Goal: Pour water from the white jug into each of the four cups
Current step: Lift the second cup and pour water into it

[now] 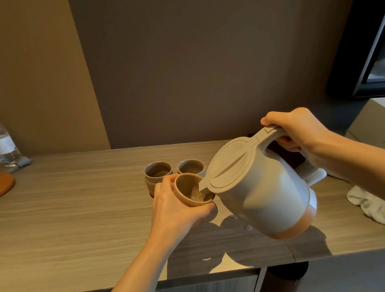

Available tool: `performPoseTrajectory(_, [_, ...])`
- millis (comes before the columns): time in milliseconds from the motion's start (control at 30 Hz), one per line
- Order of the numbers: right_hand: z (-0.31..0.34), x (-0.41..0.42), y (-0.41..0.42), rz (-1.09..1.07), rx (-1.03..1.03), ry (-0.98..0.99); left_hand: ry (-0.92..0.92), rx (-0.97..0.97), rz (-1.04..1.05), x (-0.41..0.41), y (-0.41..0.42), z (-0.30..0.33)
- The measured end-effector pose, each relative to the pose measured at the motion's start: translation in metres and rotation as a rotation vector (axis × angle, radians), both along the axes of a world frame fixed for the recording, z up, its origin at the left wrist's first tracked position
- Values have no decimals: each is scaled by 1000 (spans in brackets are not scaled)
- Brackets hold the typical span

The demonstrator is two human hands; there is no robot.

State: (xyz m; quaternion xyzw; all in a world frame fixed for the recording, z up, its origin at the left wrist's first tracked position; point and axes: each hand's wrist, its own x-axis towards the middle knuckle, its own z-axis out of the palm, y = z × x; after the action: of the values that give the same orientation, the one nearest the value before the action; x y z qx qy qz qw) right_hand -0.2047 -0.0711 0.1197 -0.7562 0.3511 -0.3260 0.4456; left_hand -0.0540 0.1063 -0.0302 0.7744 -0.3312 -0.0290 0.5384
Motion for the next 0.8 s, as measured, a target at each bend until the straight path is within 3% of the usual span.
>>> performPoseTrajectory(800, [0, 6, -1, 25, -90, 14, 64, -1, -12, -5, 3, 1])
